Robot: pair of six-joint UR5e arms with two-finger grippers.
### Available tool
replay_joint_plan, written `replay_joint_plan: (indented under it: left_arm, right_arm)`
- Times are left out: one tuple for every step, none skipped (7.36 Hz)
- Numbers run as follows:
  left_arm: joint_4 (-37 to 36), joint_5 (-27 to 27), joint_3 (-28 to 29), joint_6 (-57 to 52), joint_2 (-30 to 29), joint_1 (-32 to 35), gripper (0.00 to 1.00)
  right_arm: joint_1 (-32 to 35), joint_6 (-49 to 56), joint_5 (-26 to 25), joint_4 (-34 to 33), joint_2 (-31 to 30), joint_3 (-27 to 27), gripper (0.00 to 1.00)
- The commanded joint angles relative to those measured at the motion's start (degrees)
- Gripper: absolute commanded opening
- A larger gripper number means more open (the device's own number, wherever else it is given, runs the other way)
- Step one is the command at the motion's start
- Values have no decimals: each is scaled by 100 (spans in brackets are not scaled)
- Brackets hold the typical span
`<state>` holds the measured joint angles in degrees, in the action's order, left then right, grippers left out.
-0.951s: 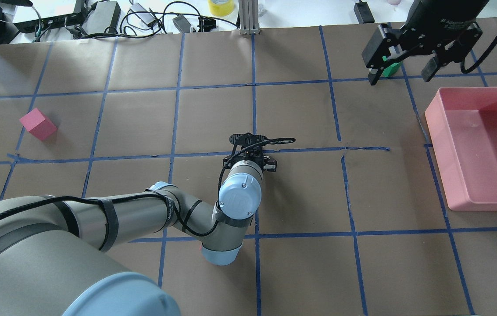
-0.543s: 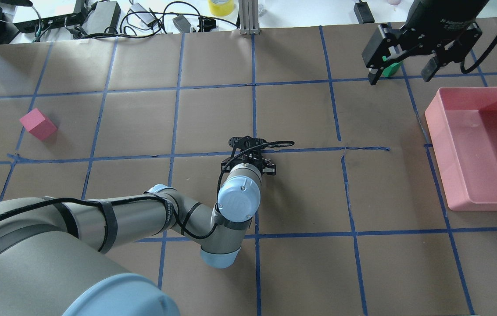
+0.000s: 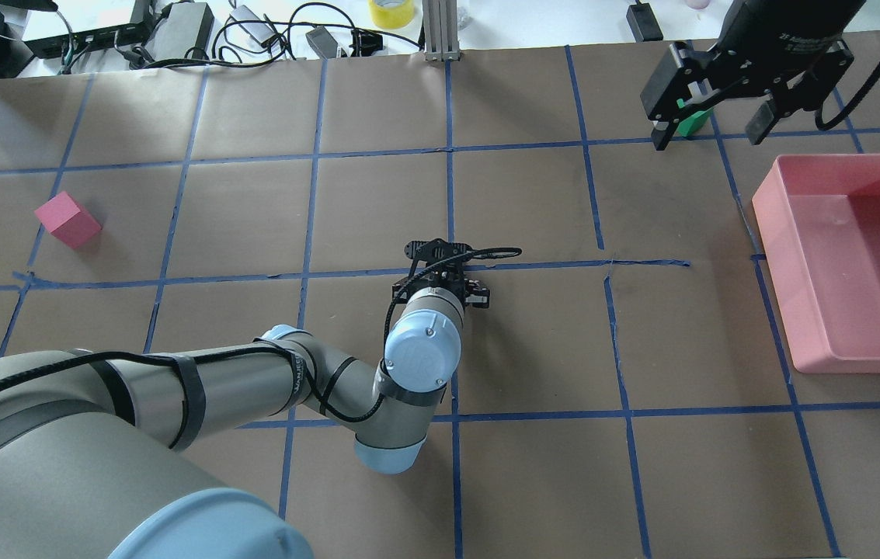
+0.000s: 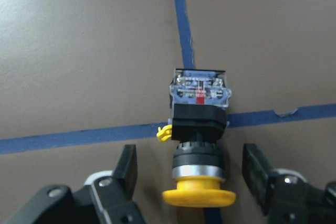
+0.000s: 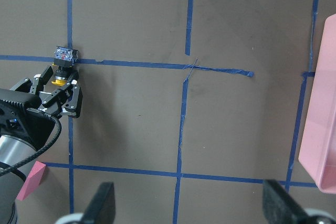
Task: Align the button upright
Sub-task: 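Lift the button with the left gripper and rotate it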
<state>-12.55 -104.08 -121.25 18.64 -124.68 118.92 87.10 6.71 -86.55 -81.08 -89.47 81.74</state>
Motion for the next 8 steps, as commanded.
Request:
replay_joint_plan:
  left_arm:
    - [16,19,-4,-36,31,0,5]
    - [59,72,31,-10,75,0,5]
    - [103,185,92,60,162,-9,5]
    - [800,186,389,182,337,-61,5]
    - [2129,186,975,253,600,-175,4]
    - [3570,247,1590,297,803,-306,4]
    - [4933,761,2074,672,979,-421,4]
    - [5895,1097,2462,1102,1033,-552,3]
  right_arm:
    - [0,6,-2,4,0,0,100]
    - [0,-3,-2,-4,0,0,100]
    - [0,6,-2,-4,0,0,100]
    - [0,6,-2,4,0,0,100]
    - [0,6,-2,-4,0,0,100]
    - [0,6,-2,-4,0,0,100]
    - [0,6,-2,-4,0,0,100]
    - [0,6,-2,-4,9,0,100]
